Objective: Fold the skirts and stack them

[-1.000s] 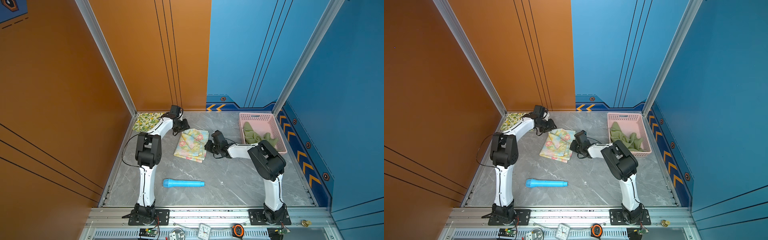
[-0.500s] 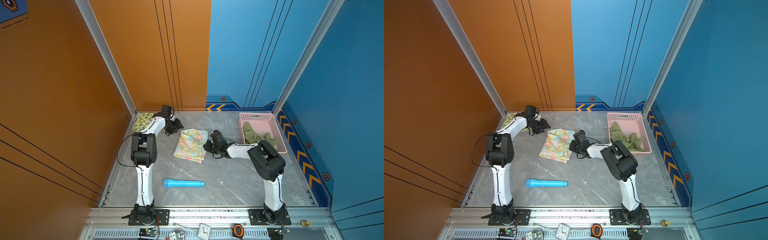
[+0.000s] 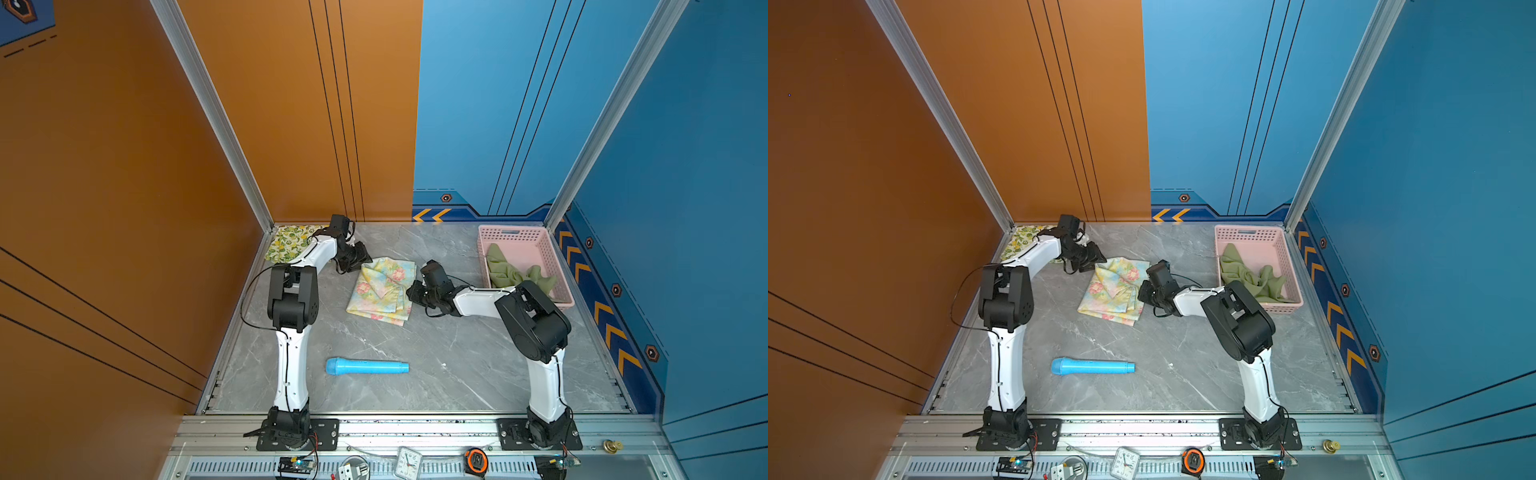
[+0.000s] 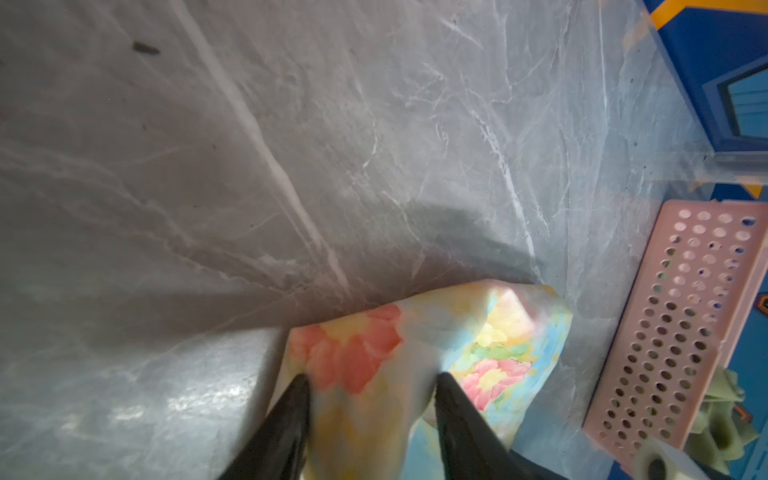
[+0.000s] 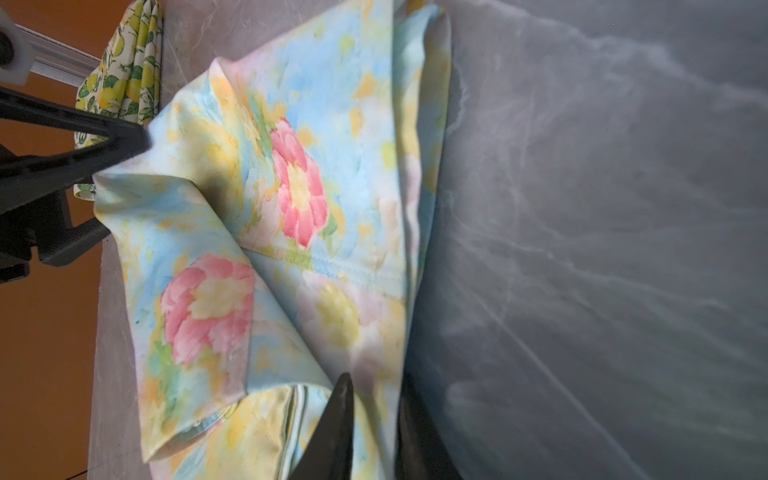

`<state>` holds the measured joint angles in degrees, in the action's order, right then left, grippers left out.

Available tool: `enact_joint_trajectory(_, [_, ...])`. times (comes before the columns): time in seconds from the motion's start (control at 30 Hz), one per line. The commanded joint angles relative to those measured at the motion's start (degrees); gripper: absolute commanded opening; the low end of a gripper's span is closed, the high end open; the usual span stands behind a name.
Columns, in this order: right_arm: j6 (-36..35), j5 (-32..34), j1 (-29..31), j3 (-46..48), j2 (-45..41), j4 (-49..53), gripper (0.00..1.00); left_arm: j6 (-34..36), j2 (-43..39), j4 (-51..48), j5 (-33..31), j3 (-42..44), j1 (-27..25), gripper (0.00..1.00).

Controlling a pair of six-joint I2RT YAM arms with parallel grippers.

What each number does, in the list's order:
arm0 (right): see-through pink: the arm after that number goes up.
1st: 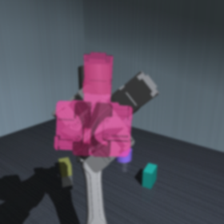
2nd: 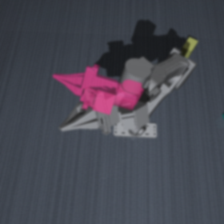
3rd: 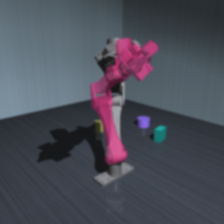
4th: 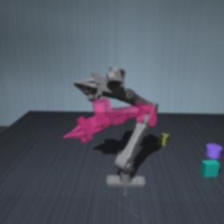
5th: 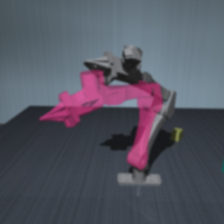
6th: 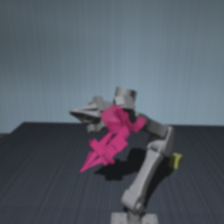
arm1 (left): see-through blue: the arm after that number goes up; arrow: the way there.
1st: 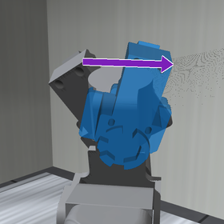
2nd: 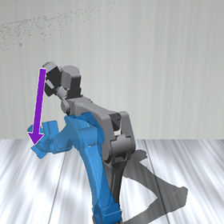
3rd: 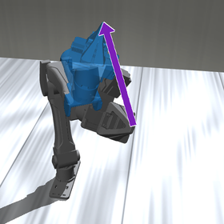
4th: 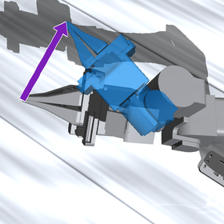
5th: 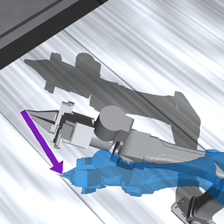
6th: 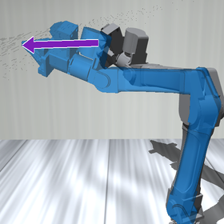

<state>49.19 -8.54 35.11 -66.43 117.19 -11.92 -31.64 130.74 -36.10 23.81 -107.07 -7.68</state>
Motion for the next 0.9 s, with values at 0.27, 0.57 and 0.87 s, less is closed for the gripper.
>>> enact_joint_trajectory(0.27, [-3.5, 2.1, 0.4, -0.4, 1.3, 8.3, 0.23, 7.0, -0.9, -7.2, -7.8, -6.4, -5.8, 0.0])
enact_joint_trajectory(0.57, [-7.1, 1.9, -0.6, 2.2, -1.3, 6.9, 0.4, 16.8, 4.8, -21.1, -23.4, -18.9, -11.8, 0.0])
enact_joint_trajectory(0.87, [-10.1, 2.8, -2.8, 6.6, -6.7, 4.4, 0.56, 15.8, 11.5, -23.9, -24.8, -29.9, -15.3, 0.63])
